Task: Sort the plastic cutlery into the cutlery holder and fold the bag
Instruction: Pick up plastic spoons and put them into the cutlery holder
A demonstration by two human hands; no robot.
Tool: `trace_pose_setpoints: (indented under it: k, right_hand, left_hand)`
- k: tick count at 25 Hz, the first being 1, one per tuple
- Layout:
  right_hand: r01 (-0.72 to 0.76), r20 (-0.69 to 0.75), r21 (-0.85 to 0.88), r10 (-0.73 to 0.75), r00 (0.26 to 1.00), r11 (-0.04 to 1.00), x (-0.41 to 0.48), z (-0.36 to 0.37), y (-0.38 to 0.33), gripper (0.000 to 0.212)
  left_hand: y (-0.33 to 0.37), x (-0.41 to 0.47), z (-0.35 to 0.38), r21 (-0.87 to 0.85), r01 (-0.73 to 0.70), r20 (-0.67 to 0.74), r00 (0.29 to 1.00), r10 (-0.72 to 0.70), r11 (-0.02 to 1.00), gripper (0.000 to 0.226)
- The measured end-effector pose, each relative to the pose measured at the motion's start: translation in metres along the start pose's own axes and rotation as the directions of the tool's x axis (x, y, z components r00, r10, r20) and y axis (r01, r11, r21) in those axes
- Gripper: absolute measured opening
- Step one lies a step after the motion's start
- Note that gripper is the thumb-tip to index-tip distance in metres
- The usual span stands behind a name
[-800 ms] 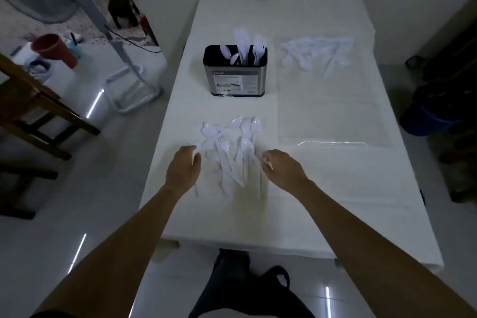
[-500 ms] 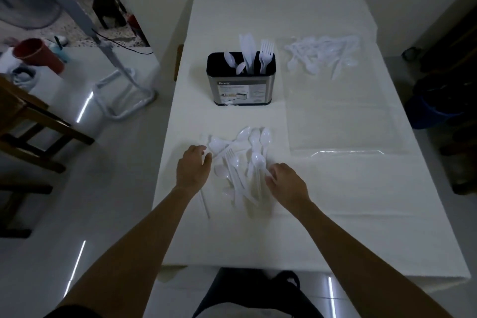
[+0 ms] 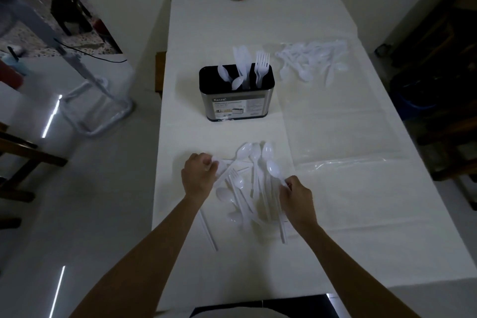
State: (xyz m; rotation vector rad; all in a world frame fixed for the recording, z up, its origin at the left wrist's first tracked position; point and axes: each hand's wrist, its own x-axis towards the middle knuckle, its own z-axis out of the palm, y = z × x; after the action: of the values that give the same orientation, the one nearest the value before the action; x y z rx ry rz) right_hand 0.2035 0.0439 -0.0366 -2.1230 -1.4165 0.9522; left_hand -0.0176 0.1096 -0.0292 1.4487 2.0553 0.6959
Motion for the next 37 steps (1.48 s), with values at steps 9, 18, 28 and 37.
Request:
trace_pose_setpoints:
  k: [9, 18, 28, 37]
  right_hand:
    - [-0.121, -0.032, 0.021, 0.121, 0.992, 0.992, 0.045, 0.013, -0.039, 0.016]
    - [-0.131, 0.132, 0.078, 0.12, 0.984, 0.988, 0.05, 0.003, -0.052, 0.02]
    - [-0.17, 0.322, 0.49, 0.003, 0.947, 0.855, -0.007, -0.017, -0.061, 0.027]
    - [-0.439, 0.55, 0.59, 0.061, 0.833, 0.678, -0.04, -0.015, -0.054, 0.037]
  left_hand:
    - [0.008, 0.013, -0.017, -0.451, -0.14, -0.214, 0.976, 0.046, 0.881, 0.013]
    - [0.051, 0.011, -0.037, -0.521, -0.177, -0.23, 0.971, 0.062, 0.835, 0.008]
    - [0.062, -0.016, 0.004, -0.585, 0.344, 0.412, 0.906, -0.096, 0.735, 0.015]
    - [0.059, -0.04, 0.007, -0.567, 0.267, 0.336, 0.939, -0.076, 0.779, 0.018]
